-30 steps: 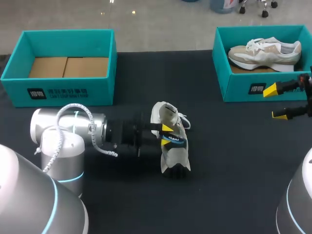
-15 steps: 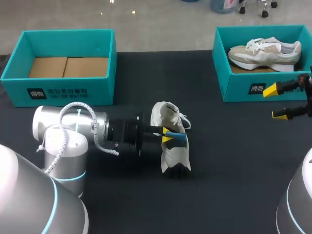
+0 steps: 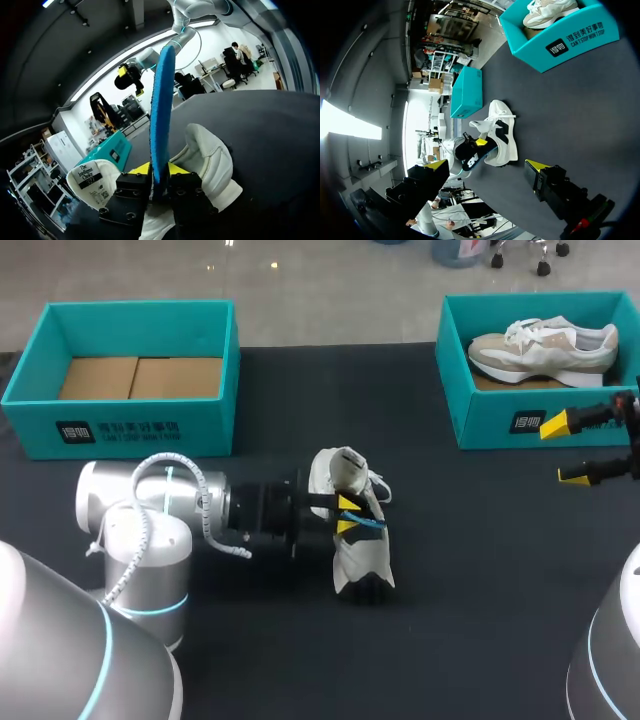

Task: Take the shoe out of the shoebox, open the shoe tongue, remove and reinsert the insole, then place the shoe into the shoebox

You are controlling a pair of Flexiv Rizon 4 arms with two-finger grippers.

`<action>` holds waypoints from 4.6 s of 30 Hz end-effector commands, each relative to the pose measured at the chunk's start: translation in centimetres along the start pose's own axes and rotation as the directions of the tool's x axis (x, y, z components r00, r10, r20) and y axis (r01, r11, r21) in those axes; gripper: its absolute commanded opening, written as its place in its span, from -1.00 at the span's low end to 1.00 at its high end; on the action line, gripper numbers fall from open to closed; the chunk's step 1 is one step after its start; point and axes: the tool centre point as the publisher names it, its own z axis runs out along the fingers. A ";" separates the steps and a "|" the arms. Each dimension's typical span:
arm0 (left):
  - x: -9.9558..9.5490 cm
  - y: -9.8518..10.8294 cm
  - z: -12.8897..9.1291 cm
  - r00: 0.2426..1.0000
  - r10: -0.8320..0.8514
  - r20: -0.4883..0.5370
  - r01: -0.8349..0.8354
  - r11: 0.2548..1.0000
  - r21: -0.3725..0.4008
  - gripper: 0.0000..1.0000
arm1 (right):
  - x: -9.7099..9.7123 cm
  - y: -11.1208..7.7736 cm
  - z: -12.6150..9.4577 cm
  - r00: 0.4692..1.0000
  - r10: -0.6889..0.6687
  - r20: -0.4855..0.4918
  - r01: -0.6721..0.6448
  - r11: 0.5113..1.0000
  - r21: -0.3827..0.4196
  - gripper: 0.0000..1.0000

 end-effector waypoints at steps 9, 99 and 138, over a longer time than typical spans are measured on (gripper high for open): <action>0.7 -3.1 -1.2 0.999 0.042 -0.007 -0.042 0.999 0.019 -0.56 | 0.0 -0.1 0.0 1.000 0.001 0.003 -0.001 1.000 -0.001 1.00; 0.4 0.4 0.2 0.994 0.102 -0.046 -0.105 0.993 -0.059 -1.00 | 0.0 -0.1 0.0 1.000 0.001 0.003 -0.001 1.000 -0.001 1.00; 2.0 0.3 -0.2 0.996 0.058 -0.065 -0.063 0.996 -0.069 -1.00 | 0.0 -0.1 0.0 1.000 0.001 0.003 -0.001 1.000 -0.001 1.00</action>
